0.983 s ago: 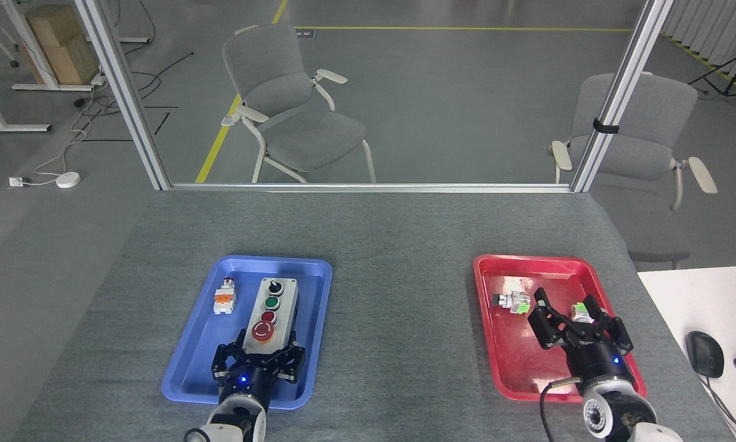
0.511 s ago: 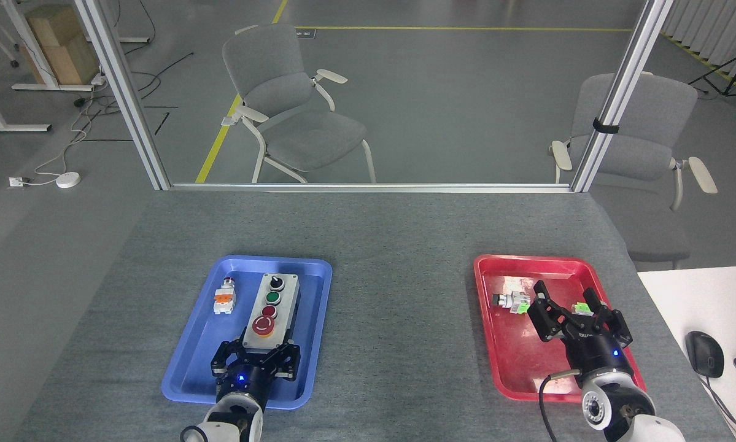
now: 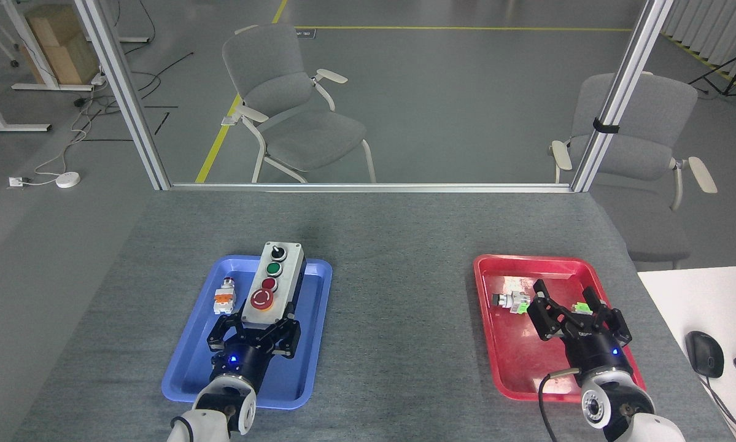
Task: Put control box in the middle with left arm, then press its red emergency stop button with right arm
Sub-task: 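Lift the grey control box with the left gripper out of the blue tray, then carry the control box toward the table middle and set it down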
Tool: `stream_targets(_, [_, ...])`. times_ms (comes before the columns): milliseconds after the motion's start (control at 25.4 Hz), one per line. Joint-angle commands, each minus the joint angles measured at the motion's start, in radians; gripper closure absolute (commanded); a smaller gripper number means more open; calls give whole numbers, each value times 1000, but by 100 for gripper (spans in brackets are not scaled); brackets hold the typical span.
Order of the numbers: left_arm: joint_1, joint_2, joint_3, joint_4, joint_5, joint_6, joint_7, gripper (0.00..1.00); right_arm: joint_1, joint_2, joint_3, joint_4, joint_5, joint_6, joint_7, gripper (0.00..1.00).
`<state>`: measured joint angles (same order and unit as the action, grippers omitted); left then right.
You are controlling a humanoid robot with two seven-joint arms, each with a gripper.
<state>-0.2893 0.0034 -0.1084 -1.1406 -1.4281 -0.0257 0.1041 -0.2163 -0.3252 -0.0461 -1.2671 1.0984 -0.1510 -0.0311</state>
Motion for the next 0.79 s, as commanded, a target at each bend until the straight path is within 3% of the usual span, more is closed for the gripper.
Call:
stream_targets(0, [41, 10, -10, -123, 38, -42, -6, 100, 0, 0, 0, 0, 0, -1, -1, 1])
stream_targets(79, [62, 0, -24, -151, 37, -63, -9, 100, 0, 0, 0, 0, 0, -2, -1, 1])
stream_targets(432, [47, -57, -298, -84, 24, -7, -52, 100, 0, 0, -1, 0, -2, -4, -3, 1])
stream_targets(747, [-120, -129, -375, 203, 12, -5, -112, 100, 0, 2, -3, 0, -2, 1, -7, 1])
